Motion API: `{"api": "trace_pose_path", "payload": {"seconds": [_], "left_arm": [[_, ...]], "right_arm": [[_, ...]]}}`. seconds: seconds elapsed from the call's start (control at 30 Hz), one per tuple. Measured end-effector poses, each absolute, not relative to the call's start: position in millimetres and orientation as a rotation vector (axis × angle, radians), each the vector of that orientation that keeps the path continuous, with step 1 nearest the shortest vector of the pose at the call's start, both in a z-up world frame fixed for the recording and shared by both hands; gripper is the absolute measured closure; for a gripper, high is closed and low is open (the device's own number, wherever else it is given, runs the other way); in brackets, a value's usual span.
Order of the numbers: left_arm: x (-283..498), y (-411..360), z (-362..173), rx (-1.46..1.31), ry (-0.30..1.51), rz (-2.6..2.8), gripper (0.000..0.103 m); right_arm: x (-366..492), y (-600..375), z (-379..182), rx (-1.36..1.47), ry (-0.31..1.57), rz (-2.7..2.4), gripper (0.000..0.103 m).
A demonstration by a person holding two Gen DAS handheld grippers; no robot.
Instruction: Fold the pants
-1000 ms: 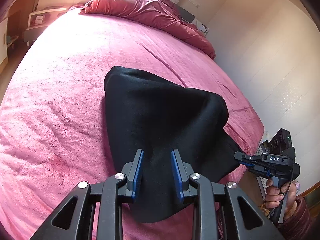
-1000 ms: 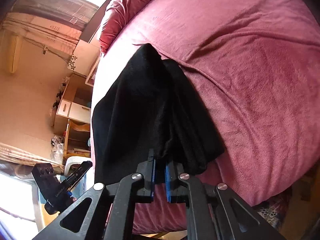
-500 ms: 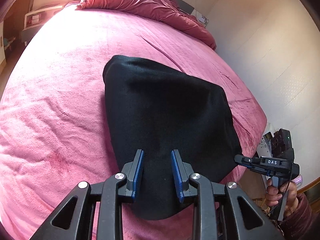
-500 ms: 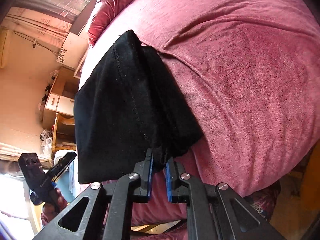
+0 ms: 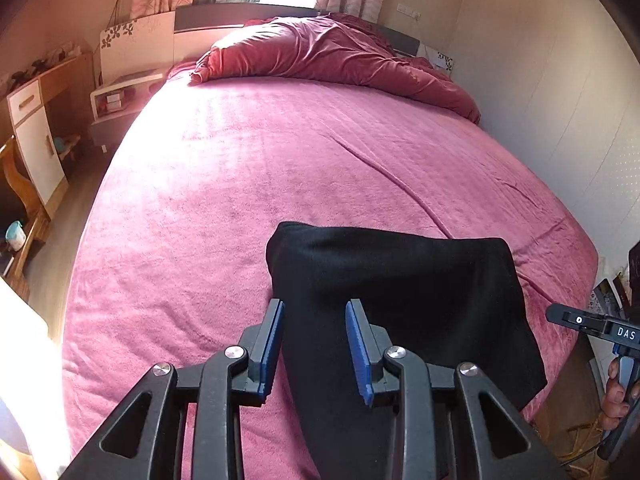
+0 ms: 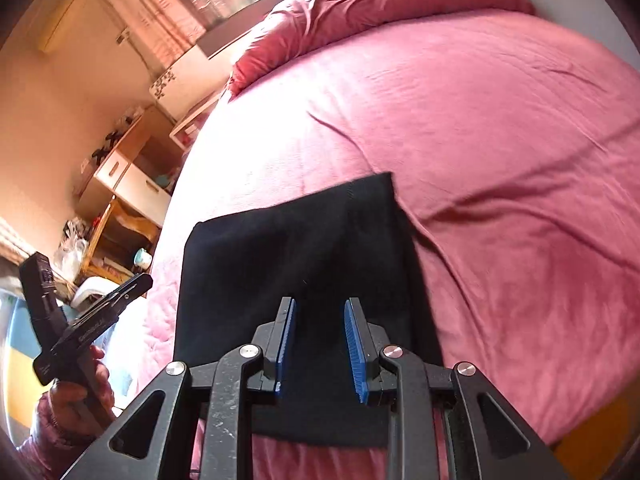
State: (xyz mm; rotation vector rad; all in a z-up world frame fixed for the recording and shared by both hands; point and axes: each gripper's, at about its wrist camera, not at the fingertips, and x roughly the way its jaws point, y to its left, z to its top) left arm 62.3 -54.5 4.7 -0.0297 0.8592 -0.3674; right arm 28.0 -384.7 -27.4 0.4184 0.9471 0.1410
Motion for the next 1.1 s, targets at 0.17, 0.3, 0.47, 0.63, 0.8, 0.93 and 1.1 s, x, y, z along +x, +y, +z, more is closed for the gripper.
{"api": "trace_pose_path", "payload": {"seconds": [0.17, 0.3, 0.47, 0.63, 0.8, 0.93, 1.1], "left_arm": [[69, -73, 5, 0.026, 0.846, -0.384, 0.071], [74, -84, 3, 0.051, 0.852, -0.398, 0.071], [85, -91, -5, 0.064, 0.878, -0.403, 0.071], [96, -98, -13, 0.084, 0.900, -0.406, 0.071], [108, -104, -23, 0.090, 0.930, -0.399, 0.071], [116, -107, -30, 0.094, 0.940, -0.396, 0.071], [133, -109, -45, 0.058, 0.983, -0.396, 0.071]], "right_arm": [[60, -370, -29, 0.373, 0.970, 0.126, 0.077], [71, -371, -35, 0.357, 0.989, 0.093, 0.077], [80, -380, -45, 0.339, 1.018, 0.044, 0.077], [86, -384, -53, 0.333, 1.030, 0.019, 0.077], [93, -384, -59, 0.316, 1.037, 0.005, 0.077], [98, -384, -63, 0.292, 1.043, -0.011, 0.077], [107, -382, -73, 0.252, 1.075, -0.035, 0.076]]}}
